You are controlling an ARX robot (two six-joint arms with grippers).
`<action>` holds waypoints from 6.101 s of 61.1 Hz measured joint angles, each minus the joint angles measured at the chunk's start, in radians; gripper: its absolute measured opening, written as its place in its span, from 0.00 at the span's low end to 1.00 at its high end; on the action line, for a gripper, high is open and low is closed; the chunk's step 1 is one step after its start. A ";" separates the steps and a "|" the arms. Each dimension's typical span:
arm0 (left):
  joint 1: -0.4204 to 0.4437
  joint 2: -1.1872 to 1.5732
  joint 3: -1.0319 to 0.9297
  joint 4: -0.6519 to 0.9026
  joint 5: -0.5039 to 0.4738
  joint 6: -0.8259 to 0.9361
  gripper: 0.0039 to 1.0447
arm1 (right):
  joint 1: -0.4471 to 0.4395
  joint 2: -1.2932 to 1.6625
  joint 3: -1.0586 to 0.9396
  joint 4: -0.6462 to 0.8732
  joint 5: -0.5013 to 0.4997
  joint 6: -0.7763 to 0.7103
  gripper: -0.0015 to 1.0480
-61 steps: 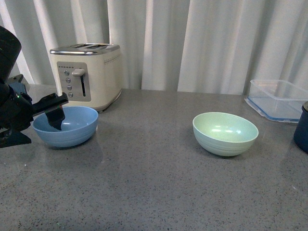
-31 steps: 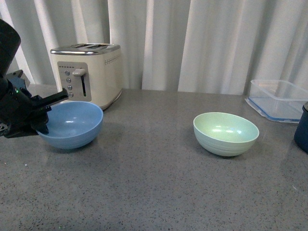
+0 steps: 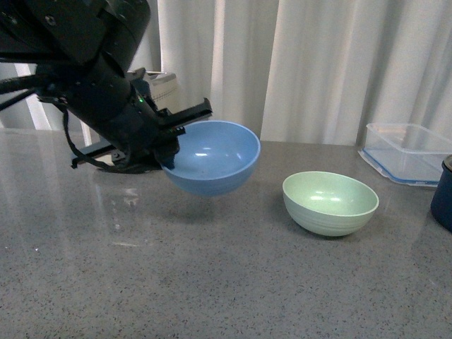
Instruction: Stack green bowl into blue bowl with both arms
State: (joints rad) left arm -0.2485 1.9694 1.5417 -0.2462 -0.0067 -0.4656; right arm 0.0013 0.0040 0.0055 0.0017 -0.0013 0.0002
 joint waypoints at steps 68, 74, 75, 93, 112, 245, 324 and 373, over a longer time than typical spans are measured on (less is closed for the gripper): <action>-0.054 0.116 0.066 -0.017 0.071 0.001 0.53 | 0.000 0.000 0.000 0.000 0.000 0.000 0.90; -0.030 -0.024 -0.018 0.121 0.082 0.045 0.73 | 0.000 0.000 0.000 0.000 0.000 0.000 0.90; -0.024 -0.058 -0.040 0.160 0.082 0.054 0.77 | 0.000 0.000 0.000 0.000 0.000 0.000 0.90; 0.056 -0.577 -0.616 0.801 -0.184 0.414 0.53 | 0.000 0.000 0.000 0.000 0.000 0.000 0.90; 0.130 -0.785 -1.065 0.970 -0.108 0.456 0.03 | 0.000 0.000 0.000 0.000 0.000 0.000 0.90; 0.246 -1.958 -1.521 0.253 0.006 0.458 0.03 | 0.000 0.000 0.000 0.000 0.000 0.000 0.90; 0.246 -1.966 -1.521 0.247 0.006 0.460 0.94 | 0.175 1.076 0.703 0.007 -0.050 0.037 0.90; 0.246 -1.966 -1.521 0.247 0.006 0.460 0.94 | 0.194 1.923 1.335 -0.165 0.232 0.221 0.90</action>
State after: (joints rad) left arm -0.0021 0.0036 0.0212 0.0006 -0.0006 -0.0051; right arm 0.1951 1.9270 1.3407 -0.1631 0.2302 0.2211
